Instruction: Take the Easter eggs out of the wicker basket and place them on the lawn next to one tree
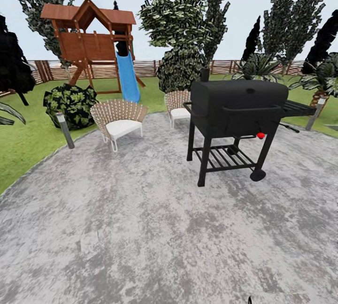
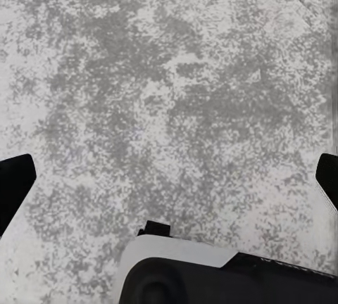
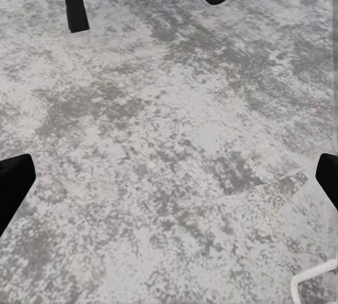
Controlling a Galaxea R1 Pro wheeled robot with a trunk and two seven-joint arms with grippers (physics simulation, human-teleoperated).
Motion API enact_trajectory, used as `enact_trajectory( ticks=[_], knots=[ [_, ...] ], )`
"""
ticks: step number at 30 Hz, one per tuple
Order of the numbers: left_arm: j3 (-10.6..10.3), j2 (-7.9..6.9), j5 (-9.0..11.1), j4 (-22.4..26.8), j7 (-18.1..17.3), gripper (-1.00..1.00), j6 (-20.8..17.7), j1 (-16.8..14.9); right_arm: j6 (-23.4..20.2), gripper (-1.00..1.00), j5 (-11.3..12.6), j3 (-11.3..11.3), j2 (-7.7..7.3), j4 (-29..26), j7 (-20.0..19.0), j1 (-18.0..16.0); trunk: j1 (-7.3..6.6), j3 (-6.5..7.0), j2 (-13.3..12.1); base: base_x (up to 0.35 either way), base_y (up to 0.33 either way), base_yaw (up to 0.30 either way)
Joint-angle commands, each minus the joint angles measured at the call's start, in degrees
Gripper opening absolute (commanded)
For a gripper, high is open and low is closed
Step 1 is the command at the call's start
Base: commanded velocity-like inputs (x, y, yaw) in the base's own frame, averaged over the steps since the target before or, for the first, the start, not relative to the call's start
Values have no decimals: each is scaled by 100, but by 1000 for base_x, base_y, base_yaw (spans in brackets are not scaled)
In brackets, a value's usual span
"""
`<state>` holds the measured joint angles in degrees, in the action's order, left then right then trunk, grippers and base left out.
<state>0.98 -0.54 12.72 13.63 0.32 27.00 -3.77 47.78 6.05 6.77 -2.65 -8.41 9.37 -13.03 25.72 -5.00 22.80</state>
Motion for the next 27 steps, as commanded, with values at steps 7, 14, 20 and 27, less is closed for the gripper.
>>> enact_trajectory(
  ticks=[7, 14, 20, 27],
  knots=[
    [8, 1, 2, -1, 3, 100, 16, -3, 21, 100, 54, -13, -11, 6, -22, -6, 6, -37, 12, 330, 0, -246],
    [8, 1, 2, -1, 3, 100, 23, -4, 21, 100, 54, -9, -16, 6, -23, -6, 6, -39, 12, 330, 0, -293],
    [8, 1, 2, -1, 3, 100, 24, -4, 24, 100, 54, -9, -24, -3, -23, -6, 6, -39, 12, 330, 0, -298],
    [8, 1, 5, -1, 3, 100, 24, -3, 30, 100, 54, -9, -25, -5, -23, -6, 6, -39, 12, 331, 0, -299]
  ],
)
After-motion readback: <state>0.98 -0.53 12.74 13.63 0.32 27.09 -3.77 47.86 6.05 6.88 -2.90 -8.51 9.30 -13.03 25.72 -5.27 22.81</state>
